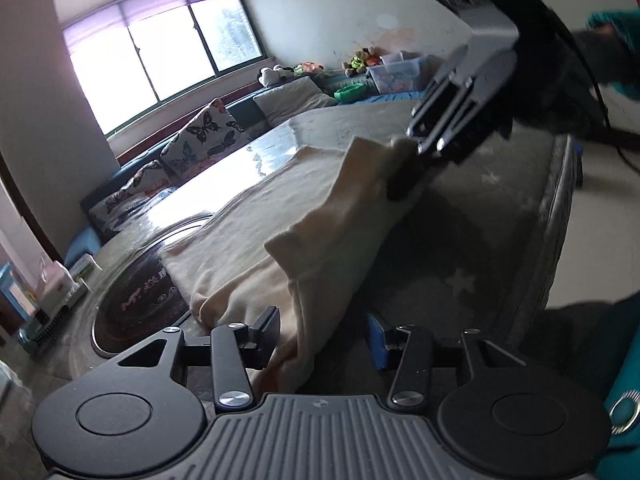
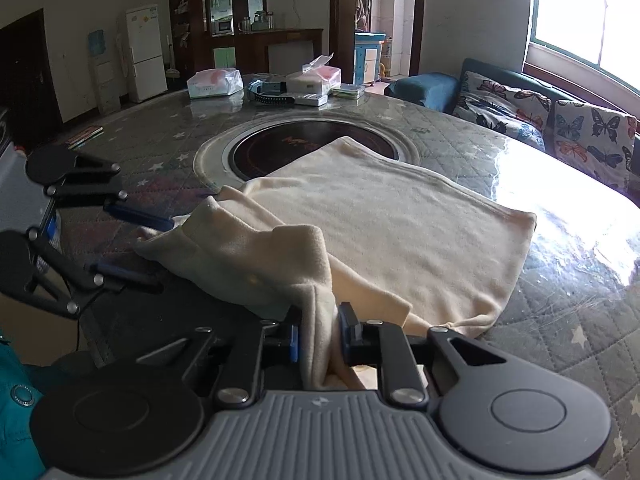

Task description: Fold clothes

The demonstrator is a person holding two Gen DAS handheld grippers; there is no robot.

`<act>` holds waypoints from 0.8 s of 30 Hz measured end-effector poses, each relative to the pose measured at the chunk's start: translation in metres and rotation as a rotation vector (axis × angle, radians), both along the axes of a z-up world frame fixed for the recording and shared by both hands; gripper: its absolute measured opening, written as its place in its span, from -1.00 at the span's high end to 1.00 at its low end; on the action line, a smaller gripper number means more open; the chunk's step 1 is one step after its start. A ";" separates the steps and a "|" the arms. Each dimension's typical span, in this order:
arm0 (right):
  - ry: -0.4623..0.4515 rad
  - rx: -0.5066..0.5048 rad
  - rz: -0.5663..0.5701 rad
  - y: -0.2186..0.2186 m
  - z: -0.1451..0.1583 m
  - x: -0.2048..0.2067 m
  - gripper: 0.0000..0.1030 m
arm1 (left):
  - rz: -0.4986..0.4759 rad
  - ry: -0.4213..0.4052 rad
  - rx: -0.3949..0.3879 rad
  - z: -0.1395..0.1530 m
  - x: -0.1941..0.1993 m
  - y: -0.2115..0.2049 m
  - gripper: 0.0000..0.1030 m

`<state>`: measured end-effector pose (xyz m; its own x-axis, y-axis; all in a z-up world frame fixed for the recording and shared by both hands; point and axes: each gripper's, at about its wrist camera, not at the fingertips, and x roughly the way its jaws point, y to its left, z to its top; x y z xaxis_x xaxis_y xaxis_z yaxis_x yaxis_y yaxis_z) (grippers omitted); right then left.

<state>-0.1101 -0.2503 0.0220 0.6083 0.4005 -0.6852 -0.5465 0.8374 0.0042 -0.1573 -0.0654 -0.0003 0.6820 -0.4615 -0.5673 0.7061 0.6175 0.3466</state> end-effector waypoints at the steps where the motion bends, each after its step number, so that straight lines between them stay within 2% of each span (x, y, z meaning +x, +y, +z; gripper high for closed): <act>1: -0.003 -0.001 -0.002 0.000 0.000 0.000 0.68 | 0.005 -0.006 0.015 -0.003 0.001 0.000 0.27; 2: -0.009 -0.004 -0.004 0.001 0.000 -0.002 0.69 | 0.011 -0.010 0.023 -0.005 0.003 0.000 0.46; 4: -0.022 -0.006 -0.008 0.002 0.000 -0.006 0.74 | 0.028 -0.009 0.016 -0.006 0.007 0.004 0.62; 8: -0.051 -0.003 -0.021 0.002 0.001 -0.015 0.81 | 0.040 -0.017 -0.016 0.001 0.005 0.008 0.79; 16: -0.114 -0.013 -0.005 0.003 0.018 -0.044 0.84 | 0.004 -0.013 -0.065 0.027 -0.021 0.018 0.82; 24: -0.083 -0.019 0.083 0.010 0.040 -0.100 0.84 | -0.012 0.057 -0.127 0.045 -0.054 0.040 0.81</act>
